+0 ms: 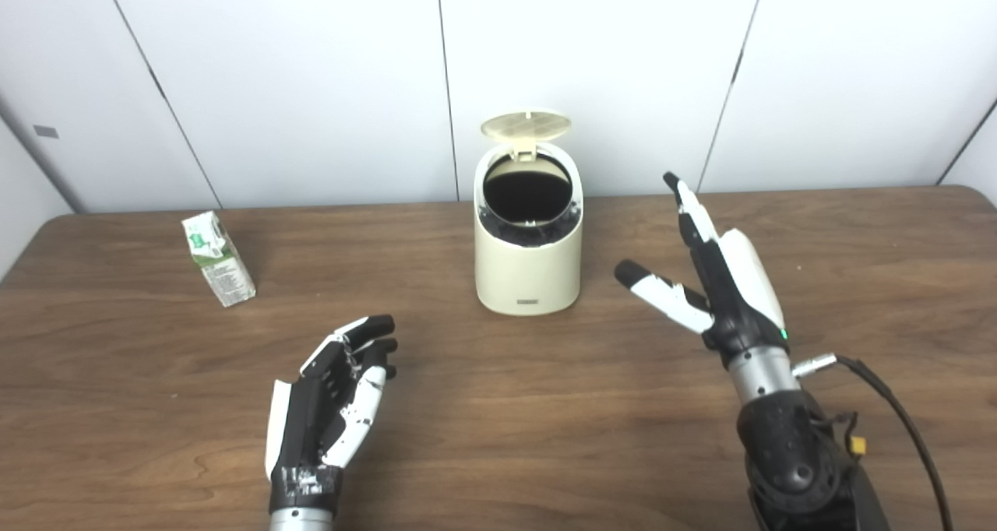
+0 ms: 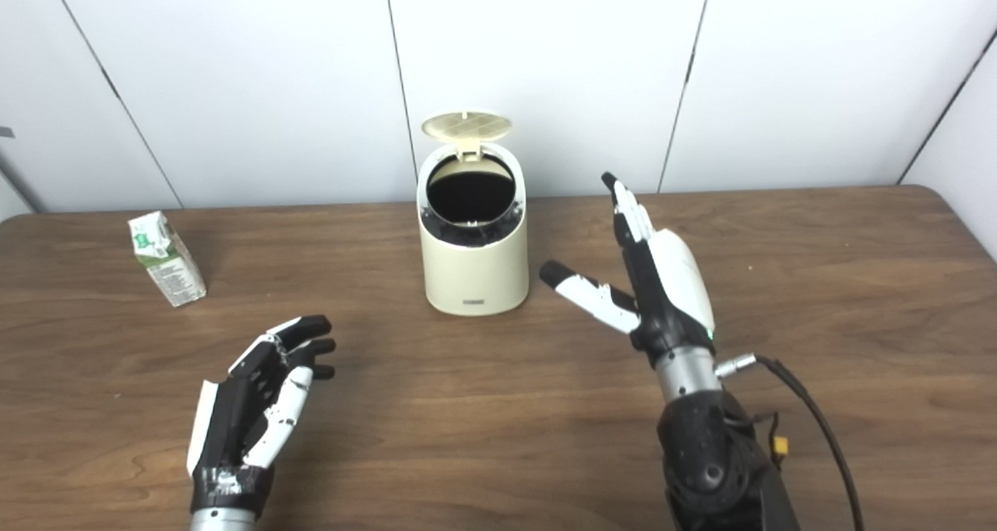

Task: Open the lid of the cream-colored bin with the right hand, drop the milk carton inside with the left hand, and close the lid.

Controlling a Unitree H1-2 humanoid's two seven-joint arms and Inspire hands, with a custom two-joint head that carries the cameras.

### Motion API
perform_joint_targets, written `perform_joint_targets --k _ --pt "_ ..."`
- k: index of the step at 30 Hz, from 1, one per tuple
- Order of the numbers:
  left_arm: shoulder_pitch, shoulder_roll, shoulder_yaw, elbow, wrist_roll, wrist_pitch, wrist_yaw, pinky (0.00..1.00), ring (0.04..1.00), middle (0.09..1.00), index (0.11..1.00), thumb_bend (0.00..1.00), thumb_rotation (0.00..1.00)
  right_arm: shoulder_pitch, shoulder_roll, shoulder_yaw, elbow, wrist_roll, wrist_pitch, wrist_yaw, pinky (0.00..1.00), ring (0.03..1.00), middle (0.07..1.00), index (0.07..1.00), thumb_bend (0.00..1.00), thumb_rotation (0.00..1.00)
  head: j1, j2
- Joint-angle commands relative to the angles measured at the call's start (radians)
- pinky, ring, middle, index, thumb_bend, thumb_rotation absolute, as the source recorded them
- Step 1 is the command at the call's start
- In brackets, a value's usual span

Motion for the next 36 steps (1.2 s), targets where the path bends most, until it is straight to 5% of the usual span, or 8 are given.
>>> perform_joint_targets --k 1,2,5,12,22,29,31,36 --pt "-0.004 0.002 0.002 -0.027 -0.003 -0.036 0.002 0.63 0.729 0.764 0.752 0.27 0.48 0.032 0.023 -0.021 -0.046 0.054 -0.145 -0.078 0.84 0.941 0.969 0.965 0.52 0.92 -0.001 0.001" --pt "-0.004 0.001 0.004 -0.028 -0.004 -0.034 0.002 0.63 0.73 0.764 0.751 0.27 0.47 0.055 0.033 -0.026 -0.044 0.065 -0.189 -0.104 0.77 0.882 0.922 0.907 0.37 0.82 0.001 0.002" --pt "-0.002 0.002 0.007 -0.032 -0.003 -0.026 0.001 0.63 0.731 0.765 0.751 0.27 0.47 0.106 0.049 -0.037 -0.035 0.036 -0.264 -0.167 0.67 0.78 0.802 0.79 0.19 0.58 0.002 0.004" --pt "0.001 0.008 0.014 -0.036 0.0 -0.019 -0.003 0.63 0.73 0.768 0.754 0.26 0.46 0.132 0.071 -0.081 0.047 0.063 -0.376 -0.24 0.53 0.656 0.695 0.704 0.25 0.52 -0.011 0.005" --pt "0.003 0.01 0.024 -0.02 0.013 -0.043 0.009 0.62 0.718 0.748 0.733 0.29 0.35 0.129 0.07 -0.127 0.112 0.167 -0.412 -0.231 0.58 0.699 0.729 0.72 0.22 0.34 0.008 -0.013" --pt "-0.075 -0.011 0.228 -0.016 0.006 -0.08 0.18 0.53 0.589 0.625 0.633 0.47 0.16 0.134 0.063 -0.141 0.115 0.223 -0.406 -0.21 0.61 0.713 0.741 0.721 0.23 0.31 0.031 -0.027" --pt "-0.105 -0.001 0.294 -0.022 0.004 -0.072 0.225 0.49 0.531 0.56 0.522 0.49 0.09 0.137 0.058 -0.15 0.114 0.218 -0.401 -0.211 0.61 0.711 0.738 0.717 0.23 0.33 0.046 -0.029" --pt "-0.127 0.064 0.382 -0.026 0.066 -0.036 0.259 0.41 0.485 0.531 0.491 0.5 0.07 0.134 0.034 -0.18 0.132 0.25 -0.419 -0.205 0.59 0.697 0.729 0.716 0.23 0.36 0.09 -0.034"
